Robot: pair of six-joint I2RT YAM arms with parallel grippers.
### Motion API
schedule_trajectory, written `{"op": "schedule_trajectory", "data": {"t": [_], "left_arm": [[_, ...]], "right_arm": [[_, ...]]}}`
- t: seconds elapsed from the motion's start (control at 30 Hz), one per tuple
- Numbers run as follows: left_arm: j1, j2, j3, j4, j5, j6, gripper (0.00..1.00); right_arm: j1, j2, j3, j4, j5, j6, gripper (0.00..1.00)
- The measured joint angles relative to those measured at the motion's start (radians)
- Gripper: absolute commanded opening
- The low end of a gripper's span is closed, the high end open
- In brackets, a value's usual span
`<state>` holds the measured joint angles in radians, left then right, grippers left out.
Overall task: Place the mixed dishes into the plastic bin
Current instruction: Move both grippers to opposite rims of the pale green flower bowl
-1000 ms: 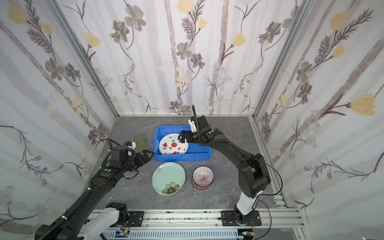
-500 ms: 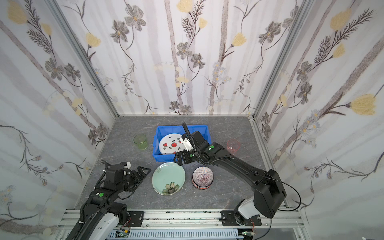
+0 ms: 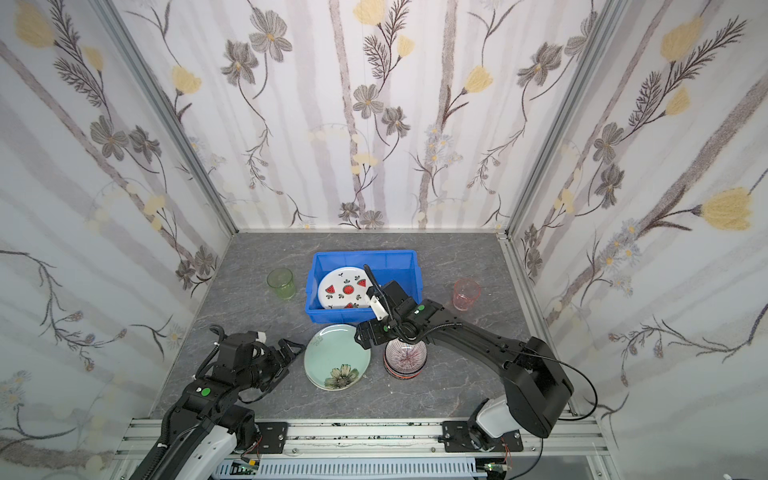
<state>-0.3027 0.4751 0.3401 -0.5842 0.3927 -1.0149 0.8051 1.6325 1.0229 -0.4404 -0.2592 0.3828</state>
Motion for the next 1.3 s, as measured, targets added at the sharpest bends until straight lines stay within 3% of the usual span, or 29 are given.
{"op": "schedule_trajectory", "data": {"t": [0.73, 1.3], "left_arm": [[-0.069, 0.22, 0.036, 0.079, -0.029, -0.024, 1.0], [-0.122, 0.283, 0.004, 0.24, -0.014, -0.032, 1.0]], "right_arm": [[0.003, 0.175, 0.06, 0.095, -0.076, 0.036, 0.96], [0.005, 0.241, 0.067, 0.098, -0.082, 0.046, 0.97]]}}
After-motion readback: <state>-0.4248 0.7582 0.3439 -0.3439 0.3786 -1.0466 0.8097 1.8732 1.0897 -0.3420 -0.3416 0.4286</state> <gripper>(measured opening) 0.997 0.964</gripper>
